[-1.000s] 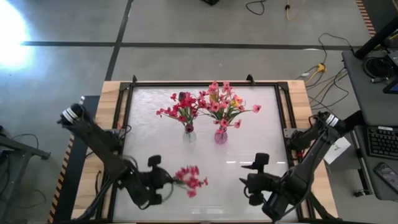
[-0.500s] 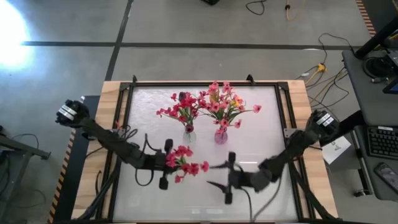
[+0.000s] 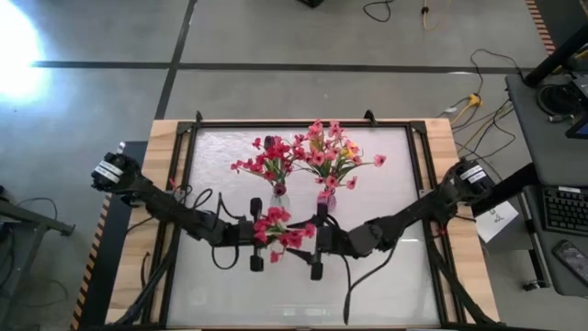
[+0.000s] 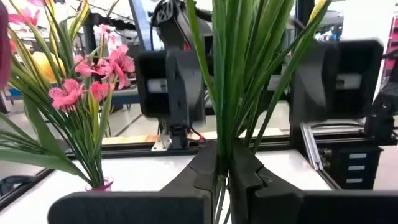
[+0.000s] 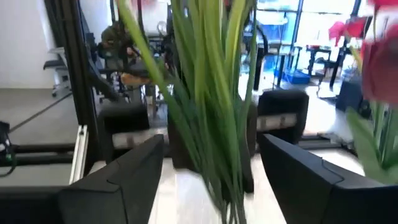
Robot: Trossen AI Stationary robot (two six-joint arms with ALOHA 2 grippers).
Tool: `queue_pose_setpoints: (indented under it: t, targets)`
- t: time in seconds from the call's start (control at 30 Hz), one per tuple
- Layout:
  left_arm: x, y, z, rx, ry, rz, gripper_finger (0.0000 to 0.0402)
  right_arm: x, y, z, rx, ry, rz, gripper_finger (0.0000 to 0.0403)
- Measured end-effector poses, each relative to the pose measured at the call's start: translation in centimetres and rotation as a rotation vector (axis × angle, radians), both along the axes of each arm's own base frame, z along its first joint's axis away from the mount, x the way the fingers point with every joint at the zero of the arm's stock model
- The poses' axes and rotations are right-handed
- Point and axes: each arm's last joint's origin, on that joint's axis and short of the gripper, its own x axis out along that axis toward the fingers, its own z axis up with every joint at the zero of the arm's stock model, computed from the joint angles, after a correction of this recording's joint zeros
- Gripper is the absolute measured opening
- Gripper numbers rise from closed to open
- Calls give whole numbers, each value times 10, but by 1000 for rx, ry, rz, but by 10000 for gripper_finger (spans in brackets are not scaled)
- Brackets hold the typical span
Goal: Sort flowers into vase by color
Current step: Put the red flower into the transparent vase
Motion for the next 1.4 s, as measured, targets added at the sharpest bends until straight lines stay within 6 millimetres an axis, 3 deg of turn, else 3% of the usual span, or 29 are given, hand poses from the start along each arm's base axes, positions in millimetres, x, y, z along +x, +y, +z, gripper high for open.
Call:
queue_pose_setpoints:
  t: [0.27,0.57,0.77,0.97,1.17,1.27,1.4]
  targets:
    - [0,0,0,18,2,1,0,9,-13,10,51,-30,-32,187]
    - [0,1,5,57,6,44,1,13,-24,3,82,5,-33,99]
    - [-8,5,12,54,111,37,45,13,-25,2,11,18,-40,20]
    - [-27,7,38,105,290,65,100,11,-27,12,-66,11,-90,17]
    - [-64,22,50,53,553,205,122,2,-36,36,-214,31,-270,16]
    - [-76,30,42,-3,600,287,121,2,-45,45,-269,36,-361,16]
    - [-81,35,14,-53,581,378,117,4,-62,56,-269,12,-426,16]
